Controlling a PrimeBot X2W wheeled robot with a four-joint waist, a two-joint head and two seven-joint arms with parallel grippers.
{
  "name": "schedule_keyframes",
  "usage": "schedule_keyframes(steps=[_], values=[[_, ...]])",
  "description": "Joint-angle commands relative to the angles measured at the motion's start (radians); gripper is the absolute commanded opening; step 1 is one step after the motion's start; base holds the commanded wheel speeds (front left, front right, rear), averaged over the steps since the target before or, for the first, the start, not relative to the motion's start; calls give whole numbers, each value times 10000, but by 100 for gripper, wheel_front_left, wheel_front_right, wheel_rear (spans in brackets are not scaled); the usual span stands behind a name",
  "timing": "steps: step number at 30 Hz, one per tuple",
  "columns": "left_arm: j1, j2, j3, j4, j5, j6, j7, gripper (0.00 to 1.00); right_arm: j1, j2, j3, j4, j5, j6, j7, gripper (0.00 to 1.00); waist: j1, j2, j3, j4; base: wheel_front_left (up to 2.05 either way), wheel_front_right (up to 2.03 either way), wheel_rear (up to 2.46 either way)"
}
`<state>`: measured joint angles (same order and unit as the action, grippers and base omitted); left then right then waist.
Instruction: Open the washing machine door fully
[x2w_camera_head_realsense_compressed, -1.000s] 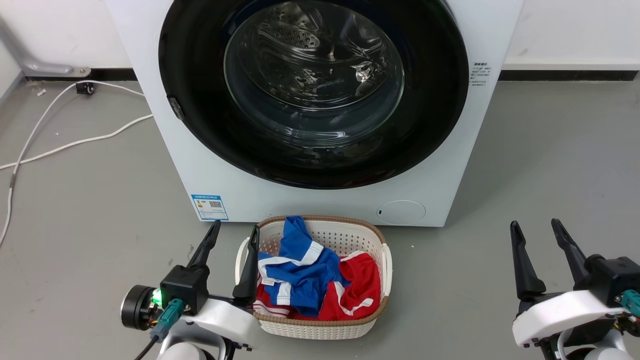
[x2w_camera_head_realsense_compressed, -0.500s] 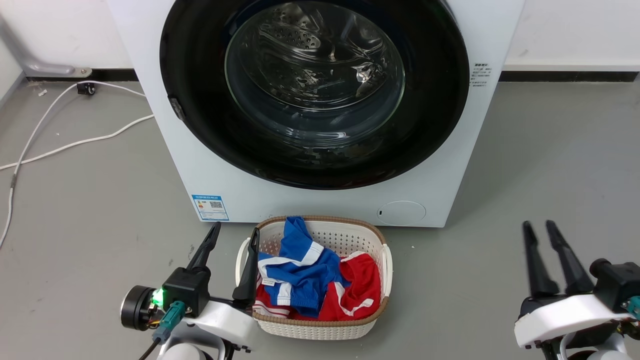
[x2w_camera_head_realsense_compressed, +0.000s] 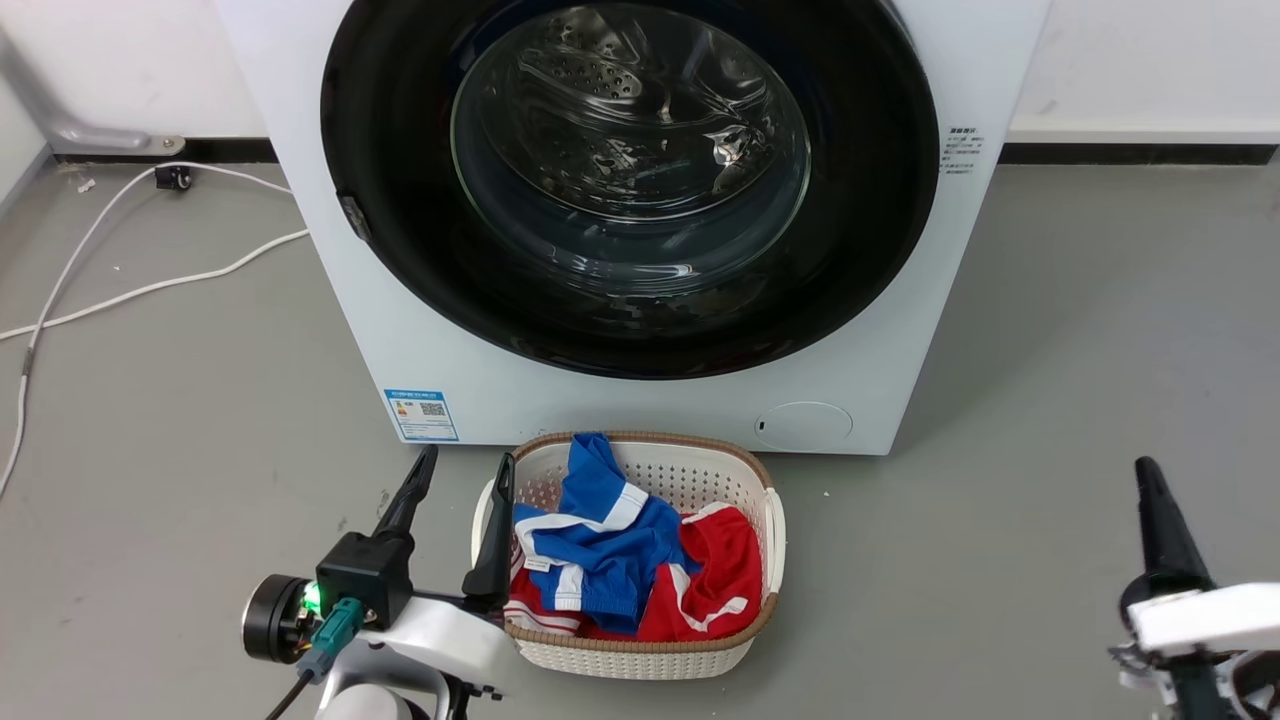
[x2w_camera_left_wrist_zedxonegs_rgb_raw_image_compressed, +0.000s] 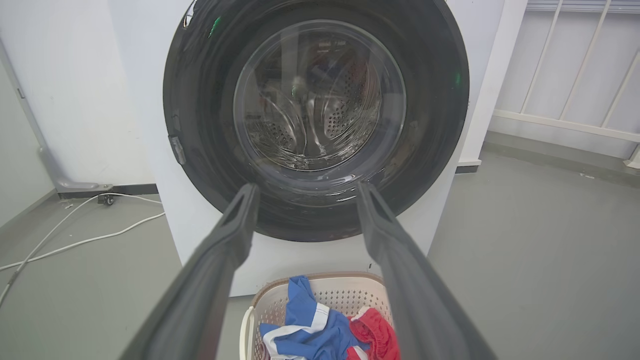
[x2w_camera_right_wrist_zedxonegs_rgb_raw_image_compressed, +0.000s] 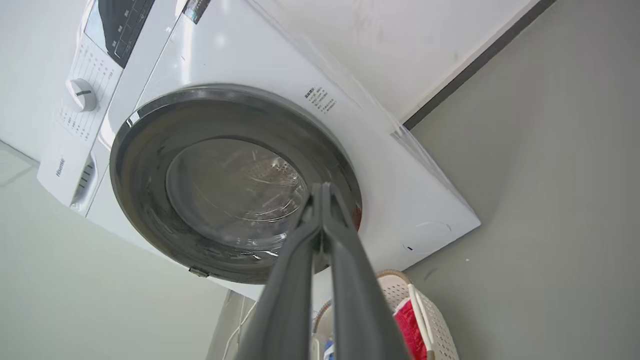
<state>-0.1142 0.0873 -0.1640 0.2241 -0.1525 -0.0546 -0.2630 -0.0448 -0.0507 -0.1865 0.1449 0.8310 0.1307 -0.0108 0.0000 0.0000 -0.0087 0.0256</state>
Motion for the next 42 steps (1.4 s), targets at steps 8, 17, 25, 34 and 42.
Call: schedule_keyframes(steps=[8,17,25,34,42], values=[[-350,-81,168,-159,73,-10,-27,100,-1741,-2,-1550,1618,3619,2,1907,0,0,0,625,-66,0,0,0],[-954,-182,185,-462,186,-58,-27,100,-4987,-1016,-2863,4404,4770,3,4047,0,0,0,1841,159,0,0,0],[-1662,-267,93,-744,256,-113,-27,100,-8075,-2089,-2963,6648,4527,3,5190,0,0,0,3099,509,0,0,0],[-2266,-340,-91,-1085,237,-130,-27,100,-10935,-2638,-2289,8073,3407,3,6021,0,0,0,4199,864,0,0,0],[-2671,-364,-295,-1274,218,-120,-27,100,-12699,-2639,-1951,8923,2529,3,6102,0,0,0,4934,1121,0,0,0]])
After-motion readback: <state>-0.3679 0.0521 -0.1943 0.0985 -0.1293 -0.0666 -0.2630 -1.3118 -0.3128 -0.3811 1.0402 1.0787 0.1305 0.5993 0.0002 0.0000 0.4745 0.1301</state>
